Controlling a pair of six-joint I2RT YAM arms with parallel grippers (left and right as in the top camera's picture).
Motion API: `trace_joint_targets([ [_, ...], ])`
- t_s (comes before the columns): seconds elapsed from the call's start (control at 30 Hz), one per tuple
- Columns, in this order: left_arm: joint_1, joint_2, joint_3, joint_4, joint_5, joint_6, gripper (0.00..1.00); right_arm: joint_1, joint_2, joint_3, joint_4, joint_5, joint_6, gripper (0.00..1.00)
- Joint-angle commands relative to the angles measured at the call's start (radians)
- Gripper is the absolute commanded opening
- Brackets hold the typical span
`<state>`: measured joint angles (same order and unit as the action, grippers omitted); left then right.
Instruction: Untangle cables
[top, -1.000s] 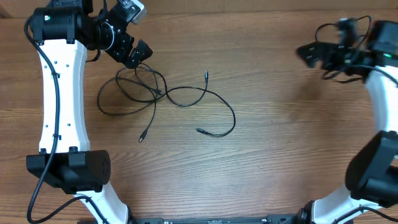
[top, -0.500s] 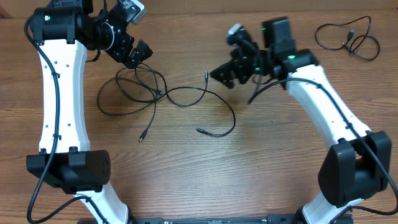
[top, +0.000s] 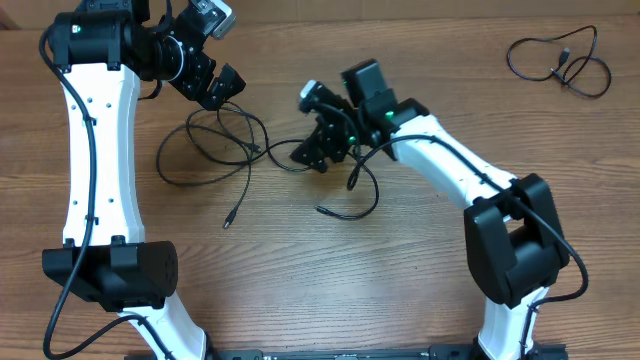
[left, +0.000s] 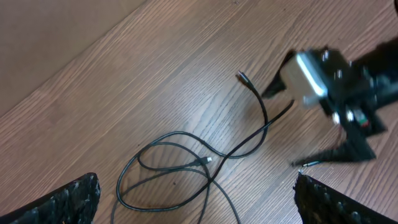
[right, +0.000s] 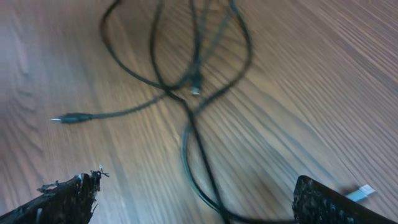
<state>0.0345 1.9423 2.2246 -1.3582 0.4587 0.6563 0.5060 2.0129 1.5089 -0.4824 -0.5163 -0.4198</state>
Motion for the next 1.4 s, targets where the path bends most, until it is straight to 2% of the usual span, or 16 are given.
trace_joint_targets([
  [0.0, -0.005, 0.001, 0.014, 0.001, 0.002, -0.009, 1.00, 0.037, 0.018, -0.005, 0.023, 0.000, -0.005, 1.00],
  [0.17, -0.005, 0.001, 0.014, 0.001, 0.002, -0.009, 1.00, 0.061, 0.080, -0.005, 0.050, 0.000, -0.066, 1.00],
  [0.53, -0.005, 0.001, 0.014, 0.001, 0.002, -0.009, 1.00, 0.136, 0.134, -0.005, 0.206, 0.000, -0.065, 0.98],
  [0.87, -0.009, 0.001, 0.014, 0.001, 0.002, -0.009, 1.00, 0.152, 0.180, -0.005, 0.220, 0.045, -0.080, 0.97],
  [1.13, -0.009, 0.001, 0.014, 0.001, 0.002, -0.009, 1.00, 0.152, 0.212, -0.005, 0.234, 0.113, -0.080, 0.90],
  [1.3, -0.009, 0.001, 0.014, 0.001, 0.002, -0.009, 0.99, 0.151, 0.213, -0.005, 0.261, 0.178, -0.080, 0.90],
  [1.37, -0.009, 0.001, 0.014, 0.001, 0.002, -0.009, 1.00, 0.148, 0.213, -0.005, 0.265, 0.183, -0.080, 0.81],
])
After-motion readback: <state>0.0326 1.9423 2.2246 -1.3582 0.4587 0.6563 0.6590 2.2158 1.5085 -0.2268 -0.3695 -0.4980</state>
